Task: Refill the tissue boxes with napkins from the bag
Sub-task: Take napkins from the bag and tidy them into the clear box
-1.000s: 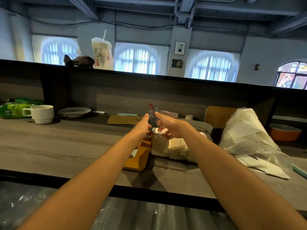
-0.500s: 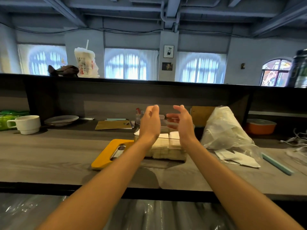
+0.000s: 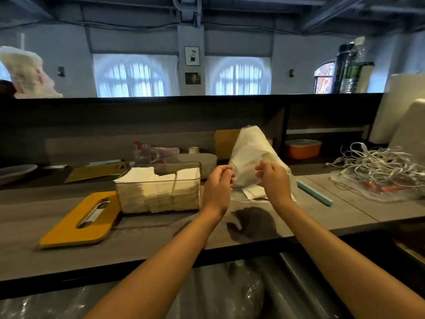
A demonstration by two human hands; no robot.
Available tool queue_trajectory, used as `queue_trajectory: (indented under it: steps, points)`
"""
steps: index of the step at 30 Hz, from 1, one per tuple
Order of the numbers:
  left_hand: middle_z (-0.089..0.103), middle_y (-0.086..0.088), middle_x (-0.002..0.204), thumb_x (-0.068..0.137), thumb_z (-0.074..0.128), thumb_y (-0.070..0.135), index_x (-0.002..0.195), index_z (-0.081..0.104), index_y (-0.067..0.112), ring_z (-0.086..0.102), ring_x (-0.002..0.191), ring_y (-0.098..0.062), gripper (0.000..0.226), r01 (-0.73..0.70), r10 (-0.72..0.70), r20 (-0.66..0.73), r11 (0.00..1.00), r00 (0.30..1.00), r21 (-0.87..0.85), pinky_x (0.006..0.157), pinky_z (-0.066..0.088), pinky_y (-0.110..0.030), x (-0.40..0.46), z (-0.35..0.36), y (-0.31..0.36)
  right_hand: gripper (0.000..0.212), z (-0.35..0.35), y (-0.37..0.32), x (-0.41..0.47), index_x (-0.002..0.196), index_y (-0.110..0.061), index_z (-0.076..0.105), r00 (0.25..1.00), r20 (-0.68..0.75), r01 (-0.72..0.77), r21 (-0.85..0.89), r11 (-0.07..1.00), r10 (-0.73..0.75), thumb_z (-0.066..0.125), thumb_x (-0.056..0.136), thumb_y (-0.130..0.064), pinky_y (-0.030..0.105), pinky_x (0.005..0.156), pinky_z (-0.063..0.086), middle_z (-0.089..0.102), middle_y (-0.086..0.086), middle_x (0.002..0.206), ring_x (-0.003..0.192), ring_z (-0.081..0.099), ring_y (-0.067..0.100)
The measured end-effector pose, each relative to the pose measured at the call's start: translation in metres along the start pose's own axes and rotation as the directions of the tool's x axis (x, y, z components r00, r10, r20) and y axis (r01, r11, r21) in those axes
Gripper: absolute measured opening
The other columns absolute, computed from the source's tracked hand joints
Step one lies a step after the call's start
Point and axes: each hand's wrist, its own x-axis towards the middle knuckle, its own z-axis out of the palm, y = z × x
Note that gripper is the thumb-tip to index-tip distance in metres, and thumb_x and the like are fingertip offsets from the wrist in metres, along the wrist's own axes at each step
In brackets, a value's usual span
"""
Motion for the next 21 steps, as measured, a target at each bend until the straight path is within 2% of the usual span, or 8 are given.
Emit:
queue_trajectory:
  steps: [3, 6, 8, 10, 12, 16, 19, 21]
  points:
    - [0.065, -0.003, 0.118, 0.105, 0.04, 0.032, 0.118, 0.061, 0.024, 0.059, 0.111, -0.019, 0.026, 0.015, -0.025, 0.107, 0.995, 0.994, 0.096, 0.099, 0.048, -0.039, 0.012, 0.018, -0.019, 0.036, -0.017, 0.033, 0.028, 0.089, -0.023, 0.067, 0.992, 0.117, -0.01, -0.307, 0.952, 0.048, 0.04, 0.1, -0.043, 0.035, 0.075, 0.052, 0.069, 0.005, 0.097, 0.084, 0.062, 0.014]
    - [0.062, -0.003, 0.13, 0.106, 0.037, 0.035, 0.129, 0.062, 0.018, 0.054, 0.119, -0.018, 0.038, -0.039, -0.018, 0.206, 0.962, 0.978, 0.271, 0.098, 0.041, -0.03, 0.025, 0.027, -0.033, 0.05, -0.029, 0.047, 0.044, 0.106, -0.015, 0.074, 0.97, 0.215, -0.022, -0.394, 0.919, 0.115, 0.044, 0.096, -0.054, 0.042, 0.092, 0.05, 0.071, 0.006, 0.106, 0.099, 0.064, 0.021]
    - [0.058, -0.003, 0.138, 0.107, 0.034, 0.035, 0.134, 0.059, 0.016, 0.05, 0.127, -0.019, 0.041, -0.114, 0.008, 0.269, 0.918, 0.963, 0.379, 0.097, 0.035, -0.024, 0.034, 0.03, -0.039, 0.046, -0.033, 0.047, 0.05, 0.119, -0.021, 0.07, 0.944, 0.318, 0.054, -0.411, 0.91, 0.088, 0.046, 0.097, -0.054, 0.034, 0.092, 0.045, 0.067, -0.002, 0.113, 0.104, 0.058, 0.013]
    - [0.051, -0.005, 0.146, 0.108, 0.032, 0.036, 0.139, 0.055, 0.016, 0.045, 0.134, -0.019, 0.044, -0.126, 0.008, 0.287, 0.91, 0.958, 0.395, 0.103, 0.032, -0.025, 0.045, 0.032, -0.043, 0.041, -0.032, 0.049, 0.053, 0.124, -0.026, 0.066, 0.907, 0.415, 0.116, -0.397, 0.91, 0.066, 0.049, 0.097, -0.051, 0.027, 0.089, 0.039, 0.061, -0.012, 0.111, 0.105, 0.053, 0.006]
    - [0.045, -0.005, 0.151, 0.108, 0.029, 0.039, 0.143, 0.051, 0.018, 0.039, 0.139, -0.021, 0.047, -0.084, -0.019, 0.268, 0.926, 0.963, 0.368, 0.109, 0.029, -0.028, 0.055, 0.033, -0.045, 0.037, -0.025, 0.058, 0.055, 0.124, -0.026, 0.066, 0.877, 0.472, 0.146, -0.443, 0.885, 0.092, 0.054, 0.096, -0.047, 0.024, 0.088, 0.037, 0.061, -0.014, 0.112, 0.106, 0.055, 0.007]
    - [0.046, -0.005, 0.151, 0.106, 0.024, 0.049, 0.145, 0.05, 0.022, 0.04, 0.138, -0.023, 0.054, -0.006, -0.074, 0.244, 0.95, 0.967, 0.311, 0.106, 0.03, -0.03, 0.065, 0.035, -0.051, 0.039, -0.016, 0.078, 0.059, 0.121, -0.023, 0.066, 0.862, 0.503, 0.329, -0.653, 0.682, 0.067, 0.061, 0.089, -0.044, 0.032, 0.09, 0.045, 0.064, 0.001, 0.121, 0.11, 0.058, 0.02]
    - [0.05, -0.001, 0.148, 0.104, 0.022, 0.055, 0.141, 0.055, 0.027, 0.043, 0.135, -0.021, 0.057, 0.023, -0.089, 0.249, 0.966, 0.964, 0.256, 0.108, 0.032, -0.034, 0.067, 0.034, -0.058, 0.012, -0.018, 0.076, 0.057, 0.091, -0.027, 0.064, 0.846, 0.533, 0.384, -0.611, 0.692, 0.001, 0.059, 0.091, -0.039, 0.031, 0.079, 0.04, 0.063, -0.002, 0.103, 0.101, 0.059, 0.021]
    - [0.059, 0.001, 0.137, 0.104, 0.022, 0.056, 0.134, 0.061, 0.027, 0.05, 0.125, -0.018, 0.057, 0.052, -0.098, 0.236, 0.979, 0.967, 0.195, 0.1, 0.037, -0.032, 0.07, 0.033, -0.06, 0.014, -0.019, 0.074, 0.054, 0.085, -0.026, 0.06, 0.829, 0.558, 0.42, -0.57, 0.706, -0.043, 0.057, 0.094, -0.035, 0.032, 0.076, 0.042, 0.062, -0.005, 0.094, 0.095, 0.06, 0.021]
